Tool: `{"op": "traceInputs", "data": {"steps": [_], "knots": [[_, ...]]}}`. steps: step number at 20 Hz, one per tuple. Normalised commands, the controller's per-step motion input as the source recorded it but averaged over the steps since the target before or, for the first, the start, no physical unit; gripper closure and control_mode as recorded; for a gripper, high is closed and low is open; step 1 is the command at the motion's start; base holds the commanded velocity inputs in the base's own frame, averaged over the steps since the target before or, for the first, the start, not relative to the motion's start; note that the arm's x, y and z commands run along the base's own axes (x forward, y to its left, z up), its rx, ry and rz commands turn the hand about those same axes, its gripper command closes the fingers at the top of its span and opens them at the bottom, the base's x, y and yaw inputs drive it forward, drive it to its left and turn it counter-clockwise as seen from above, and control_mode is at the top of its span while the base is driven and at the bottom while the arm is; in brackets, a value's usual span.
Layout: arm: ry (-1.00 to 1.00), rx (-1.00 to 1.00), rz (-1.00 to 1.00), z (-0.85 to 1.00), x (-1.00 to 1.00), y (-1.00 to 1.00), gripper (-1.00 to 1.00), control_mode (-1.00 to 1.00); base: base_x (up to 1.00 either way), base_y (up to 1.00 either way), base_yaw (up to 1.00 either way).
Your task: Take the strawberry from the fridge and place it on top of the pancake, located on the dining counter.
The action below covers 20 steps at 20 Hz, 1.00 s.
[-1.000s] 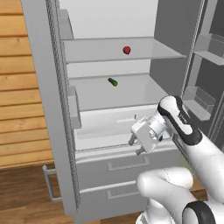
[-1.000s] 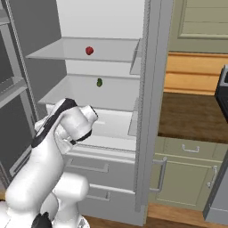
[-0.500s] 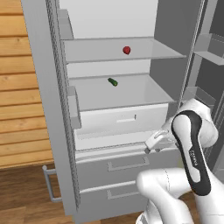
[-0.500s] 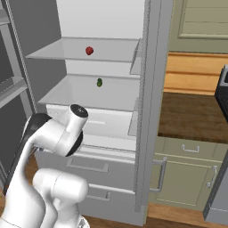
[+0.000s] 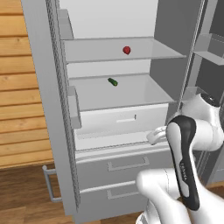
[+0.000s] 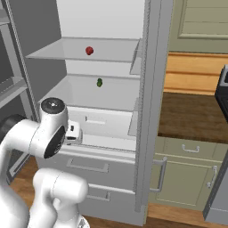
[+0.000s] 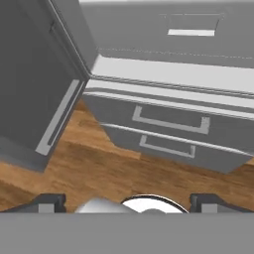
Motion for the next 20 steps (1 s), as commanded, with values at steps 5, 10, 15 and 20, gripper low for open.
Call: {"op": "traceInputs", "data": {"steps": [5, 10, 15, 20], "knots": [[0.0, -0.02, -0.31, 0.0, 0.0, 0.02, -1.0, -1.0, 0.0, 0.0, 0.0], [0.05, 0.0, -0.05, -0.09, 0.0, 0.0, -1.0, -1.0, 0.0, 0.0, 0.0], [0.04, 0.0, 0.0, -0.04, 0.02, 0.01, -1.0, -1.0, 0.0, 0.0, 0.0], [0.0, 0.0, 0.0, 0.0, 0.0, 0.0, -1.0, 1.0, 0.7, 0.0, 0.0]]}}
